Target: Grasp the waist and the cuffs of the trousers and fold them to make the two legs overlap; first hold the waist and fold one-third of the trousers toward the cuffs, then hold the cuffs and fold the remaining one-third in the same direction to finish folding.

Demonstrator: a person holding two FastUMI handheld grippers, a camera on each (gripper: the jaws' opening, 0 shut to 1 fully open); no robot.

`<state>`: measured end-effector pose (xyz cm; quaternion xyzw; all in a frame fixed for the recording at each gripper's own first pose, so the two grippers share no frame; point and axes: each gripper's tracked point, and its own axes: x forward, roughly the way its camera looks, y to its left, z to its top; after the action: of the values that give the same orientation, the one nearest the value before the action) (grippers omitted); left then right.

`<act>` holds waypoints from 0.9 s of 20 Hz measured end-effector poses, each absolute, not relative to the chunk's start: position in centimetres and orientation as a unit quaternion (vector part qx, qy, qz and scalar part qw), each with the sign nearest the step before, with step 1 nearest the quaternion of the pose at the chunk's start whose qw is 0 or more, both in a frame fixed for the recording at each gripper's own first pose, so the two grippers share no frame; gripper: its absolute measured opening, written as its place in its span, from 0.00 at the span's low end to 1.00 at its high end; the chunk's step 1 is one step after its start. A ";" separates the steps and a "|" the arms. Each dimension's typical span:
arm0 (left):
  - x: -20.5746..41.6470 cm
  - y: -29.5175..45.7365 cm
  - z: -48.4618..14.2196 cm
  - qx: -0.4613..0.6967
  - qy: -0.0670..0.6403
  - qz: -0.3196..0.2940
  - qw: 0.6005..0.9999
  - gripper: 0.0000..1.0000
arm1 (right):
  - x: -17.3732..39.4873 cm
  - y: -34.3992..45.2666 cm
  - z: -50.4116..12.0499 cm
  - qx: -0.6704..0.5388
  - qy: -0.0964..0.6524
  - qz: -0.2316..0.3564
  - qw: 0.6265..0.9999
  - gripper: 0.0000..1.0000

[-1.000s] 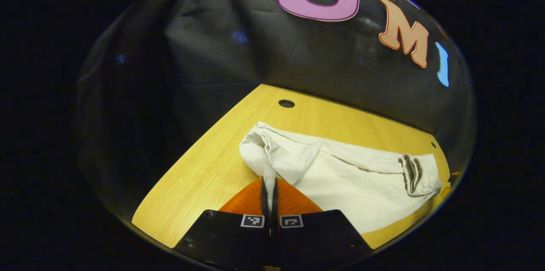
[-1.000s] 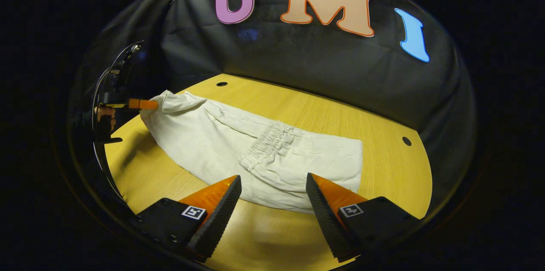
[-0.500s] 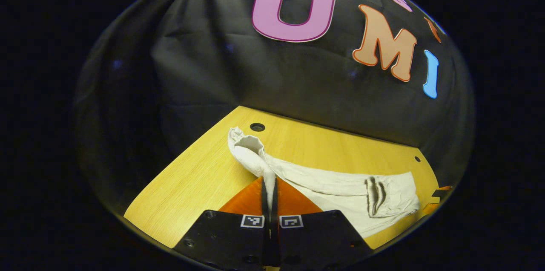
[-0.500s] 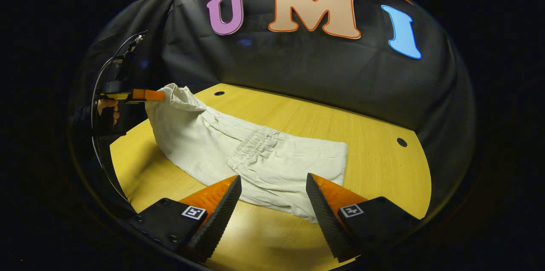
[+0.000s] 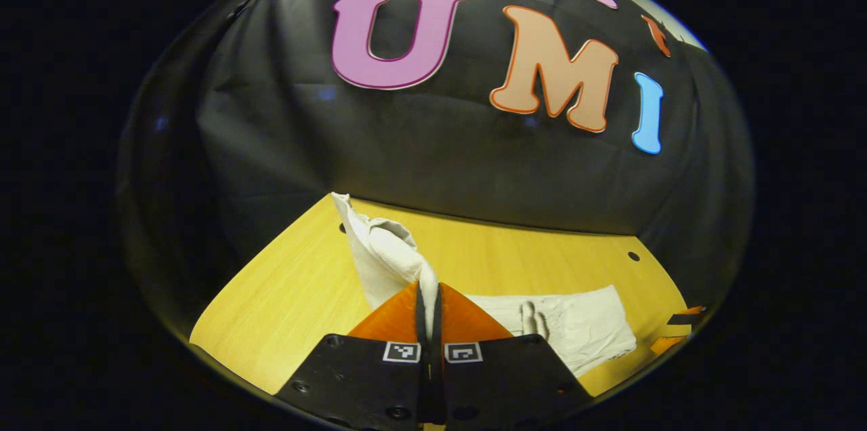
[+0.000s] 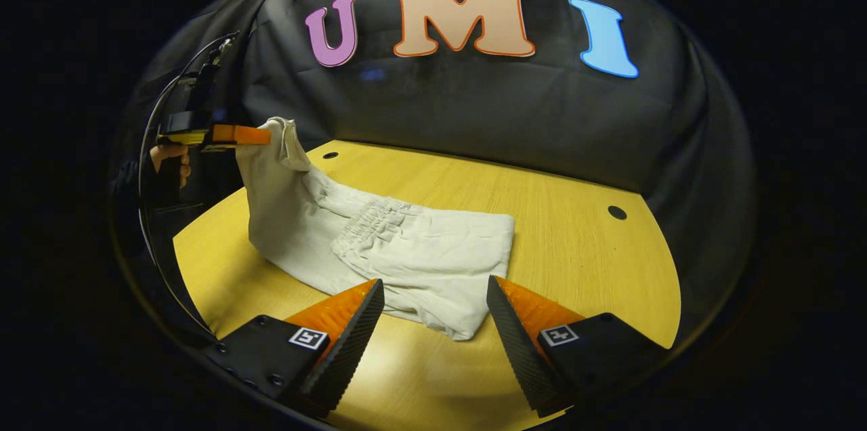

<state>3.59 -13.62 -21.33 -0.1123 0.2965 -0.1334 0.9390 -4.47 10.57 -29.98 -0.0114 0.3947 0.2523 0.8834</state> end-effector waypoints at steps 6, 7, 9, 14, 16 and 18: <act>3.7 -20.3 -18.2 -0.104 0.274 -0.183 0.938 0.00 | -4.7 6.9 -29.9 -0.003 0.392 0.235 0.889 0.98; 3.7 -21.3 -17.9 -0.104 0.272 -0.191 0.938 0.00 | -4.7 6.3 -29.9 -0.002 0.392 0.232 0.890 0.98; 3.4 -23.4 -17.2 -0.100 0.268 -0.207 0.936 0.00 | -4.8 5.2 -29.8 0.000 0.391 0.227 0.892 0.98; 2.9 -28.8 -16.2 -0.093 0.263 -0.247 0.928 0.00 | -5.1 2.8 -29.8 0.003 0.390 0.217 0.895 0.98; 2.4 -31.2 -16.0 -0.093 0.264 -0.263 0.923 0.00 | -5.1 2.1 -29.7 0.004 0.389 0.214 0.896 0.98; 1.9 -33.3 -16.1 -0.092 0.267 -0.278 0.918 0.00 | -5.3 1.4 -29.8 0.007 0.390 0.210 0.897 0.98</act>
<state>1.93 -33.35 -16.09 -0.0921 0.2670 -0.2779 0.9182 -5.31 1.40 -29.85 0.0069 0.3896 0.2105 0.8966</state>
